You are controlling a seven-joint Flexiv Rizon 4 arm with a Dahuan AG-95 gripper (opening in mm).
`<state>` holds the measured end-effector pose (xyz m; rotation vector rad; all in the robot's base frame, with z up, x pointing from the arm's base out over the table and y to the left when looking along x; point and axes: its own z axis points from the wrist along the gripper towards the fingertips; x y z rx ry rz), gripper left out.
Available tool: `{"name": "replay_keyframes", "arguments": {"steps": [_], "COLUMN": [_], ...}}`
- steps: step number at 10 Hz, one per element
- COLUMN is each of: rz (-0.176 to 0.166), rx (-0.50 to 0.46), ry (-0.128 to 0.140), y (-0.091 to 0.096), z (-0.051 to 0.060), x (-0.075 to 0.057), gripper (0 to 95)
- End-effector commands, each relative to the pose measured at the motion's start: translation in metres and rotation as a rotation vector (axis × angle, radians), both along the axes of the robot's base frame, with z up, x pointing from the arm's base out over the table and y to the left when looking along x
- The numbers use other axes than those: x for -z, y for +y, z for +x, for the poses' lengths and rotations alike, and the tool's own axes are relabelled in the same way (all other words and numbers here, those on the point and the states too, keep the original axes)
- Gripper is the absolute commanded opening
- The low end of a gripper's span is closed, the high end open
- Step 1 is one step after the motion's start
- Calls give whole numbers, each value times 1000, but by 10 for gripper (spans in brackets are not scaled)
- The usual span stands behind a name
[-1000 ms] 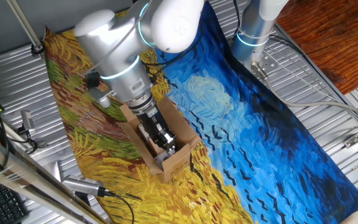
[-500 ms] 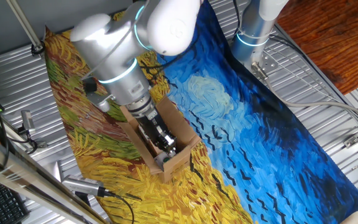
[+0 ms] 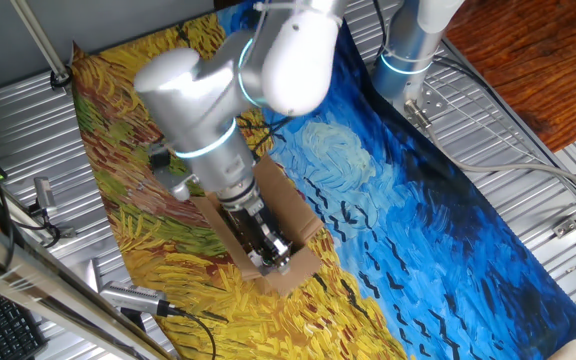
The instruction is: Open a box
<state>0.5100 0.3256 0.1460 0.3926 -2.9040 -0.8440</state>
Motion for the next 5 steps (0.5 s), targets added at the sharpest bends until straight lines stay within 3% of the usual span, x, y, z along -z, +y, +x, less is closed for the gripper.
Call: {"name": "replay_keyframes", "arguments": {"steps": [1, 3, 4, 5], "rz": [-53, -58, -60, -73], "rx": [-32, -37, -40, -41], "ry": [-25, -29, -24, -15], "y": [-1, -1, -1, 0], "z": [-1, -1, -1, -2], "x": [10, 12, 4, -13], "gripper": [0, 0, 0, 0]}}
